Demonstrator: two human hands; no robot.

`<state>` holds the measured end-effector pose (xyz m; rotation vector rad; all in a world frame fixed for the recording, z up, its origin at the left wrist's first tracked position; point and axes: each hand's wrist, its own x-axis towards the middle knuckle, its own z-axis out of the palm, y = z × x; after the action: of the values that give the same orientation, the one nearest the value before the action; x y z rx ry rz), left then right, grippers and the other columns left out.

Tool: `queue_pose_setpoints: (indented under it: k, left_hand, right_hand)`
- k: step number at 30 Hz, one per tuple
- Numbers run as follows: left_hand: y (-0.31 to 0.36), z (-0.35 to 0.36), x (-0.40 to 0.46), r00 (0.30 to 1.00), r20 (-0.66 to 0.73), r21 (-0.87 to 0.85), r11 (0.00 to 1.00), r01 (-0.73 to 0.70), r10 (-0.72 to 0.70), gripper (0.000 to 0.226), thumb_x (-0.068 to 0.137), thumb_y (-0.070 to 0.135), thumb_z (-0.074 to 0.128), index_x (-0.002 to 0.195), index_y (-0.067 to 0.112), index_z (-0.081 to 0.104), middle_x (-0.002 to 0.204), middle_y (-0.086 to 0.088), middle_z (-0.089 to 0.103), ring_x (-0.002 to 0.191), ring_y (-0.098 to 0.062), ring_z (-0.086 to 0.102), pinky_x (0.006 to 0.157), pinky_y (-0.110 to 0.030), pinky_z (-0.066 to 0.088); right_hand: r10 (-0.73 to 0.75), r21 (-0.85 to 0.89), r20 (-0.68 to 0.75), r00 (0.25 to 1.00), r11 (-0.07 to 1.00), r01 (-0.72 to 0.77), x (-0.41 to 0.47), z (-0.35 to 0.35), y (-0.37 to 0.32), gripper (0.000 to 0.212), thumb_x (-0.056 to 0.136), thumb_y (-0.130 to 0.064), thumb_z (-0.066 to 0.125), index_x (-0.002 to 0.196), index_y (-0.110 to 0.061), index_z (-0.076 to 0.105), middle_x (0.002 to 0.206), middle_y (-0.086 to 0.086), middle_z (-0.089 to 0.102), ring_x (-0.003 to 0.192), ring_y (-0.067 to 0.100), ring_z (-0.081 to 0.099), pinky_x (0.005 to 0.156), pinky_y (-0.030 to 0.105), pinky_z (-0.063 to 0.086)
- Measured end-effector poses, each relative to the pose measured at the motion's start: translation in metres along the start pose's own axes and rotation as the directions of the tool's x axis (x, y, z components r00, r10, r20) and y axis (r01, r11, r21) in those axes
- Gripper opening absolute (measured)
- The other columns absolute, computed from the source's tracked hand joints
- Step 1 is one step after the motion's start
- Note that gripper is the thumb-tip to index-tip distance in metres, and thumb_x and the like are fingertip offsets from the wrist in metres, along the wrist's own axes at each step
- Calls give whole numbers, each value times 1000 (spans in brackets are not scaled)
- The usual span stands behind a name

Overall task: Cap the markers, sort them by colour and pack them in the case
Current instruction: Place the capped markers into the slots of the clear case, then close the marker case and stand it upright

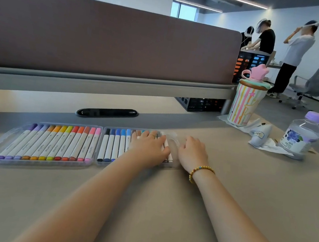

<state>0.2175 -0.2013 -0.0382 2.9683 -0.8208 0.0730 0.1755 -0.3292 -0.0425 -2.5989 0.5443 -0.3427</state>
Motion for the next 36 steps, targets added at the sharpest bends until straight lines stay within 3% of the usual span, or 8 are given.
queue_pose_setpoints:
  k: [2,7,10,16,21,30,33,36]
  left_hand:
    - [-2,5,-1,1000,12,-87,996,11,-10,54,97,47,20,148,28,22,156,-2,17,144,-25,12,115,-49,3]
    - [-29,-4,-17,986,-109,-287,954,93,-128,55,99,42,28,149,20,20,153,-5,28,142,-22,23,117,-46,12]
    - [-76,-12,-45,951,-156,-207,950,233,-268,56,99,40,31,149,20,18,154,-6,24,143,-23,20,117,-45,12]
    - [-187,-19,-116,737,-190,-157,761,629,-649,46,94,31,34,137,17,38,141,-12,41,131,-28,34,108,-47,25]
    - [-221,-9,-150,612,-79,-329,600,729,-787,47,94,33,34,135,11,39,135,-20,46,126,-34,40,104,-43,28]
    - [-221,-9,-151,580,-116,-664,497,558,-806,61,91,25,50,146,14,25,141,-17,43,126,-35,43,100,-42,37]
    - [-213,-15,-147,529,-87,-956,219,193,-844,73,90,10,56,149,17,13,142,-12,41,124,-31,46,103,-42,40]
    - [-196,-23,-139,553,32,-935,-221,-277,-832,80,90,-8,50,149,18,3,123,-8,47,100,-22,59,88,-35,51]
  right_hand:
    - [63,-90,25,998,994,-61,-3,-2,-6,40,97,-30,33,114,-5,59,123,16,53,117,34,43,92,37,40]
    - [134,-73,13,991,988,-133,-18,7,-24,50,97,-42,30,126,-7,52,131,15,45,123,31,37,100,39,34]
    - [158,-73,-35,987,984,-160,-27,13,-32,52,95,-45,36,130,-7,47,132,13,42,123,29,36,102,38,31]
    - [233,-2,2,973,973,-233,-30,12,-37,50,95,-41,40,133,-9,45,136,15,39,126,31,34,104,39,28]
    - [289,118,1,957,951,-287,-25,12,-34,44,98,-40,35,132,-17,51,132,18,44,122,34,38,103,42,29]
    - [232,127,-32,972,966,-226,-29,15,-31,45,96,-42,37,119,-8,55,118,19,55,108,36,51,90,40,42]
    - [216,345,-28,976,919,-193,-24,15,-31,34,95,-37,43,95,-6,58,90,14,61,80,30,54,67,33,43]
    - [230,566,-87,969,812,-142,-26,12,-36,18,94,-19,46,85,-8,57,79,10,57,73,26,51,56,27,38]
